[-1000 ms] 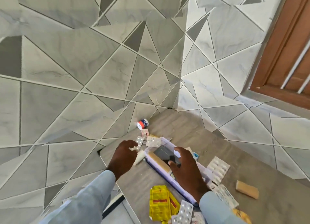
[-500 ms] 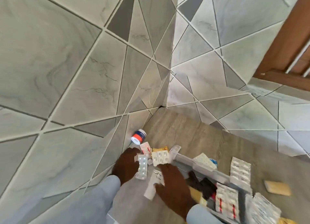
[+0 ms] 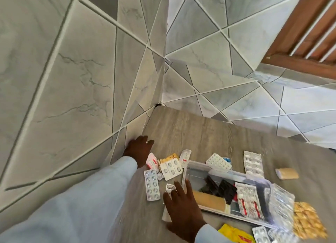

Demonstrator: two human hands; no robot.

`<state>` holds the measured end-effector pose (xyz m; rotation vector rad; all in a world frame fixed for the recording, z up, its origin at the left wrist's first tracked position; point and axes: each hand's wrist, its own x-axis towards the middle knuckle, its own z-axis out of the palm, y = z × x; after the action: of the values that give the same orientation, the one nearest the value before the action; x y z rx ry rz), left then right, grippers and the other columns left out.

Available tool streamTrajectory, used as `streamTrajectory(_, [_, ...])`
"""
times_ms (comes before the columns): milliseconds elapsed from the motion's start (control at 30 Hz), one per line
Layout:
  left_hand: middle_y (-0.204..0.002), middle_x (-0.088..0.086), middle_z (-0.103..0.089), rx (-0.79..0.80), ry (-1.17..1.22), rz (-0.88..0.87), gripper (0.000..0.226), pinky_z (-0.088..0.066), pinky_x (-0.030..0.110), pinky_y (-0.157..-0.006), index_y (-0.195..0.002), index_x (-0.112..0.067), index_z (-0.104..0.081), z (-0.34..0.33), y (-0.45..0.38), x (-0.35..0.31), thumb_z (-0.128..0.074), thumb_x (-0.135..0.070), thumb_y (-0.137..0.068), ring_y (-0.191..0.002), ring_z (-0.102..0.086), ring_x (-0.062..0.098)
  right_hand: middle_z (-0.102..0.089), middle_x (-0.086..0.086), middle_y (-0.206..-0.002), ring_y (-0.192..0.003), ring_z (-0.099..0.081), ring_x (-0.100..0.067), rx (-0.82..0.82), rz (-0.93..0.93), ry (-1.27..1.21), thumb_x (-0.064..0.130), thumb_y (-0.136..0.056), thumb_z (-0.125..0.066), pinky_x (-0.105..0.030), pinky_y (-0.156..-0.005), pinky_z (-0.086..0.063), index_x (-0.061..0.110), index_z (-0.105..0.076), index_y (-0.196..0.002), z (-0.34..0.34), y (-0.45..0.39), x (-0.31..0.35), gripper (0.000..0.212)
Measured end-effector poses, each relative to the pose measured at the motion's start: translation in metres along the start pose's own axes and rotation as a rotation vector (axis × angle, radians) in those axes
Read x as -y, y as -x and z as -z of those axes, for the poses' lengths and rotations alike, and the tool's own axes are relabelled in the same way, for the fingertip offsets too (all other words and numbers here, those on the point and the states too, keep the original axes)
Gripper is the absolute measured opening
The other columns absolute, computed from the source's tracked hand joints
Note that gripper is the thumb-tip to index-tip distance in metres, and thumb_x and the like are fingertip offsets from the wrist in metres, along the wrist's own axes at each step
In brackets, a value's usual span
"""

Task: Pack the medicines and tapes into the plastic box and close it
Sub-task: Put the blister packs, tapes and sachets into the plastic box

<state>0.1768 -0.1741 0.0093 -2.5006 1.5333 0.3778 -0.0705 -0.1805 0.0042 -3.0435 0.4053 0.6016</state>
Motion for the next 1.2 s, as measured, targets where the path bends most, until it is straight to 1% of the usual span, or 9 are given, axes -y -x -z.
streamTrajectory(100, [-0.153,0.009,-0.026,0.022,-0.097,-0.025,0.069,-0.027,0.047,-0.112,-0.143,-0.023,-0.026,-0.005,-0.006,-0.002,-0.06,-0.018,-0.083,-0.14,-0.025,0.028,-0.063,-0.017,-0.12,-0.129,-0.047,-0.04,-0.043,-0.042,-0.049,0.068,-0.06,-0.06,-0.072,-0.111,-0.001,0.015,-0.051,-0.123,-0.005,0.002,0.002,0.083])
streamTrajectory(133, [-0.15,0.008,-0.031,0.007,-0.121,-0.021,0.068,-0.028,0.047,-0.11,-0.141,-0.023,-0.03,-0.007,-0.007,-0.002,-0.063,-0.02,-0.081,-0.138,-0.029,0.028,-0.069,-0.01,-0.108,-0.12,-0.057,-0.035,-0.054,-0.047,-0.083,0.073,-0.054,-0.056,-0.07,-0.109,-0.011,0.019,-0.055,-0.117,-0.004,0.004,0.004,0.083])
streamTrajectory(200, [-0.144,0.006,-0.037,-0.019,-0.143,-0.019,0.065,-0.03,0.047,-0.108,-0.137,-0.024,-0.035,-0.008,-0.008,-0.001,-0.066,-0.024,-0.08,-0.133,-0.035,0.028,-0.069,-0.001,-0.105,-0.114,-0.062,-0.027,-0.186,-0.057,-0.157,0.077,-0.054,-0.047,-0.058,-0.103,-0.019,0.025,-0.052,-0.118,0.0,0.009,0.006,0.083])
streamTrajectory(300, [-0.142,0.007,-0.038,-0.028,-0.154,-0.017,0.059,-0.032,0.047,-0.105,-0.136,-0.024,-0.036,-0.007,-0.004,-0.003,-0.061,-0.023,-0.082,-0.129,-0.038,0.029,-0.056,0.0,-0.126,-0.122,-0.051,-0.025,-0.34,-0.106,-0.353,0.066,-0.065,-0.053,-0.05,-0.112,-0.026,0.027,-0.041,-0.133,0.016,0.021,-0.002,0.08])
streamTrajectory(367, [-0.139,0.008,-0.039,-0.039,-0.141,-0.002,0.058,-0.034,0.048,-0.102,-0.137,-0.025,-0.034,0.0,0.0,-0.008,-0.056,-0.02,-0.084,-0.125,-0.041,0.03,-0.043,0.001,-0.142,-0.131,-0.038,-0.022,-0.367,-0.187,-0.535,0.057,-0.07,-0.059,-0.037,-0.115,-0.024,0.029,-0.031,-0.141,0.026,0.031,-0.019,0.081])
streamTrajectory(500, [-0.131,0.004,-0.043,-0.102,0.035,-0.02,0.074,-0.039,0.045,-0.095,-0.14,-0.029,-0.03,0.023,0.019,-0.032,-0.066,-0.021,-0.075,-0.12,-0.044,0.028,-0.035,0.004,-0.148,-0.137,-0.03,-0.017,-0.444,-0.337,-0.661,0.04,-0.072,-0.071,-0.023,-0.114,-0.017,0.027,-0.032,-0.142,0.022,0.047,-0.073,0.081])
streamTrajectory(700, [-0.13,-0.006,-0.047,-0.101,0.504,-0.249,0.08,-0.038,0.039,-0.101,-0.134,-0.037,-0.036,0.05,0.055,-0.116,-0.07,-0.021,-0.064,-0.12,-0.045,0.019,-0.04,0.003,-0.14,-0.13,-0.039,-0.018,-0.374,-0.406,-0.723,0.034,-0.068,-0.078,-0.031,-0.111,-0.034,0.024,-0.04,-0.132,0.006,0.063,-0.14,0.075])
streamTrajectory(900, [-0.14,-0.008,-0.045,-0.06,0.368,-0.204,0.073,-0.025,0.036,-0.111,-0.136,-0.039,-0.034,0.047,0.061,-0.173,-0.072,-0.029,-0.075,-0.131,-0.038,0.017,-0.036,0.004,-0.142,-0.127,-0.041,-0.017,-0.27,-0.235,-0.637,0.039,-0.072,-0.073,-0.03,-0.108,-0.038,0.027,-0.04,-0.132,-0.001,0.057,-0.151,0.069])
streamTrajectory(1200, [-0.139,-0.001,-0.047,-0.065,0.098,-0.175,0.064,-0.035,0.039,-0.106,-0.137,-0.032,-0.035,0.025,0.057,-0.181,-0.063,-0.017,-0.081,-0.125,-0.043,0.024,-0.018,0.001,-0.158,-0.142,-0.026,-0.021,-0.206,-0.176,-0.608,0.036,-0.082,-0.068,-0.034,-0.115,-0.025,0.026,-0.032,-0.142,-0.013,0.039,-0.136,0.071])
